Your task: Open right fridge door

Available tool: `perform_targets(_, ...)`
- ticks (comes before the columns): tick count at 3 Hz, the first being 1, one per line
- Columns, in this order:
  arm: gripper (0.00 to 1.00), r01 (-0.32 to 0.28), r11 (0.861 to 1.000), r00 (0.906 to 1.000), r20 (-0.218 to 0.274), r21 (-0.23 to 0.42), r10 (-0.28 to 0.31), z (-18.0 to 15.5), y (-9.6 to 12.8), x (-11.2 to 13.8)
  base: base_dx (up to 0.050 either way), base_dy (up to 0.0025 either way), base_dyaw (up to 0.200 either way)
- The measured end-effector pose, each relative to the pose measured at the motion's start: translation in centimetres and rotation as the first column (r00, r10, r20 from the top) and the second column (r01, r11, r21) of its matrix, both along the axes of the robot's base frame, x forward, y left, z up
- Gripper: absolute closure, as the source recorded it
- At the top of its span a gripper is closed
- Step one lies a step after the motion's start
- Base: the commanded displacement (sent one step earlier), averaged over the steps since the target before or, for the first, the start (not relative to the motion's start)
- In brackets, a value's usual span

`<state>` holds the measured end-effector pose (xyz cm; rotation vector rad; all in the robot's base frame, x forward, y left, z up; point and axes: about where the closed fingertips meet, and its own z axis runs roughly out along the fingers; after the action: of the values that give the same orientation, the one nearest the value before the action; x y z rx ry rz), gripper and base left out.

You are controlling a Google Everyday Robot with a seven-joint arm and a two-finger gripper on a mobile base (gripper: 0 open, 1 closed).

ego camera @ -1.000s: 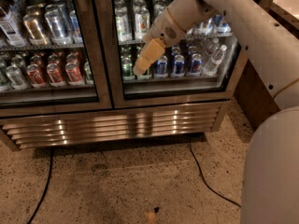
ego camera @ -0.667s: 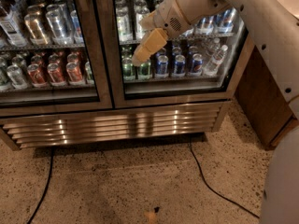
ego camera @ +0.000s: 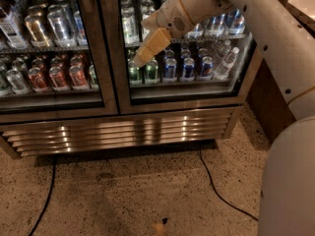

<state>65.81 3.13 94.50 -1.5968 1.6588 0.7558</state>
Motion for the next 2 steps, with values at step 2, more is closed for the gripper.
perform_targets(2,0.00,-0.062,0.960,0.9933,-0.076,0.274,0.086,0.5,2.7,-0.9,0.000,0.00000,0.000)
